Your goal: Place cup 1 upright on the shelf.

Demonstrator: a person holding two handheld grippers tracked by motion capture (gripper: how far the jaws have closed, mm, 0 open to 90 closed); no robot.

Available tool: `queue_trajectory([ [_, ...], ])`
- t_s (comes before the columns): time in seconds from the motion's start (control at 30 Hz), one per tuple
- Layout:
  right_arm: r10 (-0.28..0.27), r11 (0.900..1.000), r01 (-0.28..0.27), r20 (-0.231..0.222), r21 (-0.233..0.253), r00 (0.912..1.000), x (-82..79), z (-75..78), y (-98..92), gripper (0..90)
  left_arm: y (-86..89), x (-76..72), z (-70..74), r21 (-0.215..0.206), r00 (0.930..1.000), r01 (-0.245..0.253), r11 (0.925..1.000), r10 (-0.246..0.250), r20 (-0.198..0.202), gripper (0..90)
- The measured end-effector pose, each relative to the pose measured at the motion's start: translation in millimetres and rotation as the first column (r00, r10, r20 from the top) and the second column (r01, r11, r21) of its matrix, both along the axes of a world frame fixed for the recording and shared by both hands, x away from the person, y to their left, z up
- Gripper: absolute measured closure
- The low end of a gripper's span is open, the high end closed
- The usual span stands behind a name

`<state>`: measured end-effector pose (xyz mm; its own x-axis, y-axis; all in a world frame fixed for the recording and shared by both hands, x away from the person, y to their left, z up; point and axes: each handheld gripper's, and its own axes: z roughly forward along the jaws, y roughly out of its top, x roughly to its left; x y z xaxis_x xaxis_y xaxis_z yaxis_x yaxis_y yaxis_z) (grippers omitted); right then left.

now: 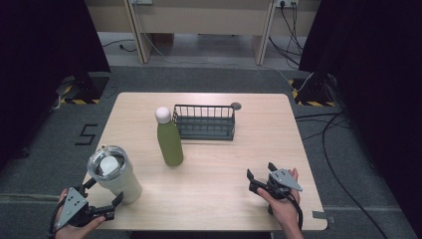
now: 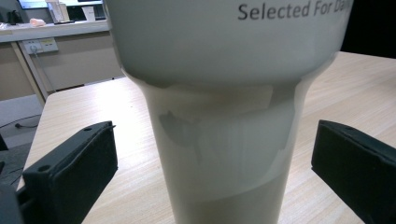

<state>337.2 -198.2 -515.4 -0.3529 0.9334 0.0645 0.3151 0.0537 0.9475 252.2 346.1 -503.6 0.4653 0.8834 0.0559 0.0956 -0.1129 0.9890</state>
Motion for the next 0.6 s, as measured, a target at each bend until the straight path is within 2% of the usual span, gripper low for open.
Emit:
queue_trajectory([
  [0.1,0.003,1.0,-0.003,0.003,-0.004,1.0,0.1,0.5,-0.2,15.0,-1.0,1.5,-0.1,-0.019,0.9998,0.019,0.9996,-0.019,-0.001,0.0],
  [0.23,0.008,1.0,-0.008,0.005,-0.007,1.0,0.0,1.3,0.7,15.0,-3.6,5.1,0.0,-0.013,0.9993,0.036,0.9993,-0.036,-0.001,0.0],
  [0.37,0.012,1.0,-0.012,-0.002,-0.003,0.9999,0.4,1.6,2.6,15.0,-4.2,11.3,-0.2,-0.035,0.9989,0.046,0.9984,-0.046,-0.01,0.0],
  [0.6,0.016,1.0,-0.016,-0.007,0.001,0.9998,1.2,1.2,3.9,15.1,-6.0,20.5,-1.5,-0.041,0.9973,0.069,0.9967,-0.07,-0.022,0.0],
])
